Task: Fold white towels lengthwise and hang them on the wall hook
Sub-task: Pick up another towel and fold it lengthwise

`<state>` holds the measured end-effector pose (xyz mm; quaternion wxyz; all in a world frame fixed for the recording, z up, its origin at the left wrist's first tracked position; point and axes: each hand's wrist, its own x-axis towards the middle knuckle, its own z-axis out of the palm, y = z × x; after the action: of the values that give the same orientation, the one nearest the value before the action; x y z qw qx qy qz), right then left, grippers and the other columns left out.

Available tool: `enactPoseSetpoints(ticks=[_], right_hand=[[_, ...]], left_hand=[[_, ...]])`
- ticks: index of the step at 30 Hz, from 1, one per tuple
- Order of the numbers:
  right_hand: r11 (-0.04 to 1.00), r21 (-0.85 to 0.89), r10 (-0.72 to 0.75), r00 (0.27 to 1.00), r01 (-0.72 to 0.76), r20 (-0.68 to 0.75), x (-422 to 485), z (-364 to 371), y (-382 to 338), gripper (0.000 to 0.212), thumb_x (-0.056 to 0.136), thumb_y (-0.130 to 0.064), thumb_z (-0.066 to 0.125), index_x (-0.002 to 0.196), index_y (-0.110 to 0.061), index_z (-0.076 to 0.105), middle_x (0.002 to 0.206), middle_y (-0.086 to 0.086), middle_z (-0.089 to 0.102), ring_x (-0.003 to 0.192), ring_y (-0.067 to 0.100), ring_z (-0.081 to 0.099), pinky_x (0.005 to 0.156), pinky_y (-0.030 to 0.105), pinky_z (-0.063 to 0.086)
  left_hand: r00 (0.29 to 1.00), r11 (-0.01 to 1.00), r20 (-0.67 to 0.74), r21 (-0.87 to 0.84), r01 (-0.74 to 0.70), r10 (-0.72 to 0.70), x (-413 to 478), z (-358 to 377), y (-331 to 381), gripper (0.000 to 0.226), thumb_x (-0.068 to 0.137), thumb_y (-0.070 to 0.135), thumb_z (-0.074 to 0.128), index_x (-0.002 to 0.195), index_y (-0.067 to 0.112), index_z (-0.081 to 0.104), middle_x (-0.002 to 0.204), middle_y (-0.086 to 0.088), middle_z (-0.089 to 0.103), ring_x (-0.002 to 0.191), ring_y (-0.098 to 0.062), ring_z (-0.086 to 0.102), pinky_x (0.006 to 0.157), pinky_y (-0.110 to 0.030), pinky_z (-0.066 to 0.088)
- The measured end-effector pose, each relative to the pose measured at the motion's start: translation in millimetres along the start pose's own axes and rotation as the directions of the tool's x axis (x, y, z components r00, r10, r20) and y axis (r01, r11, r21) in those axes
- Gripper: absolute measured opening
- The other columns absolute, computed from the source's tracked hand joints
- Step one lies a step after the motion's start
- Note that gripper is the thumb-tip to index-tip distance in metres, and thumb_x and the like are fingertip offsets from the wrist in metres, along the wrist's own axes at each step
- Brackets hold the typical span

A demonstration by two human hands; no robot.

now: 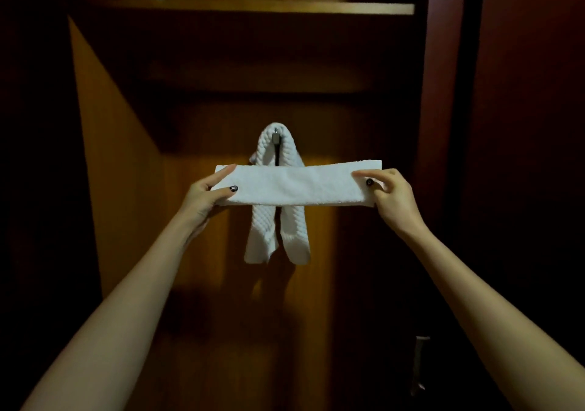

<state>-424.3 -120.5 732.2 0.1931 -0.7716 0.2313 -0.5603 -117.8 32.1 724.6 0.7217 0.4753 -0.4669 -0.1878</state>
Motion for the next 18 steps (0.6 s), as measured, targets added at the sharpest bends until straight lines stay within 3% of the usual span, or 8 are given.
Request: enactPoseSetpoints(ticks=[4, 8, 14, 16, 18], right_hand=[[0.998, 0.031, -0.045, 0.996, 0.047, -0.08, 55, 22, -10, 0.036, 0.096, -0.001, 0.044, 0.119, -0.014, 0.069, 0.112, -0.001, 0.049, 0.105, 0.012, 0.048, 0.099, 0.036, 0.046], [0.996, 0.051, -0.065, 0.992, 0.071, -0.109, 110, 40, -12, 0.038, 0.098, -0.006, 0.044, 0.132, -0.013, 0.06, 0.112, -0.002, 0.046, 0.101, 0.007, 0.045, 0.099, 0.033, 0.046], [0.983, 0.174, -0.039, 0.991, 0.06, -0.125, 186, 67, 3, 0.039, 0.095, -0.009, 0.047, 0.131, -0.017, 0.06, 0.12, -0.002, 0.05, 0.111, 0.01, 0.046, 0.1, 0.027, 0.041], [0.985, 0.164, -0.028, 0.992, 0.049, -0.124, 207, 76, 15, 0.039, 0.094, -0.008, 0.048, 0.131, -0.016, 0.06, 0.122, 0.0, 0.051, 0.11, 0.011, 0.047, 0.098, 0.026, 0.041], [0.984, 0.172, -0.02, 0.992, 0.041, -0.121, 231, 87, 29, 0.04, 0.093, -0.007, 0.05, 0.13, -0.015, 0.061, 0.118, 0.0, 0.055, 0.098, 0.009, 0.053, 0.086, 0.021, 0.045]], left_hand=[[0.984, 0.991, -0.116, 0.038, -0.132, 0.135, 35, -3, 27, 0.05, 0.084, -0.005, 0.063, 0.117, 0.032, 0.065, 0.119, 0.01, 0.052, 0.088, -0.012, 0.067, 0.068, -0.021, 0.058], [0.953, 0.97, -0.178, 0.055, -0.238, 0.244, 80, -4, 45, 0.051, 0.085, -0.004, 0.062, 0.125, 0.027, 0.061, 0.117, 0.011, 0.053, 0.096, -0.011, 0.062, 0.069, -0.018, 0.056], [0.941, 0.958, -0.179, 0.074, -0.276, 0.286, 158, -7, 48, 0.051, 0.085, -0.002, 0.063, 0.12, 0.035, 0.062, 0.142, -0.004, 0.047, 0.127, -0.02, 0.047, 0.089, -0.022, 0.051], [0.947, 0.957, -0.151, 0.11, -0.27, 0.284, 185, -9, 49, 0.051, 0.084, -0.001, 0.064, 0.124, 0.031, 0.061, 0.143, -0.004, 0.046, 0.128, -0.019, 0.046, 0.089, -0.02, 0.051], [0.955, 0.961, -0.146, 0.135, -0.24, 0.259, 214, -12, 49, 0.05, 0.085, 0.004, 0.065, 0.127, 0.03, 0.06, 0.138, 0.0, 0.051, 0.121, -0.015, 0.052, 0.091, -0.024, 0.051]])
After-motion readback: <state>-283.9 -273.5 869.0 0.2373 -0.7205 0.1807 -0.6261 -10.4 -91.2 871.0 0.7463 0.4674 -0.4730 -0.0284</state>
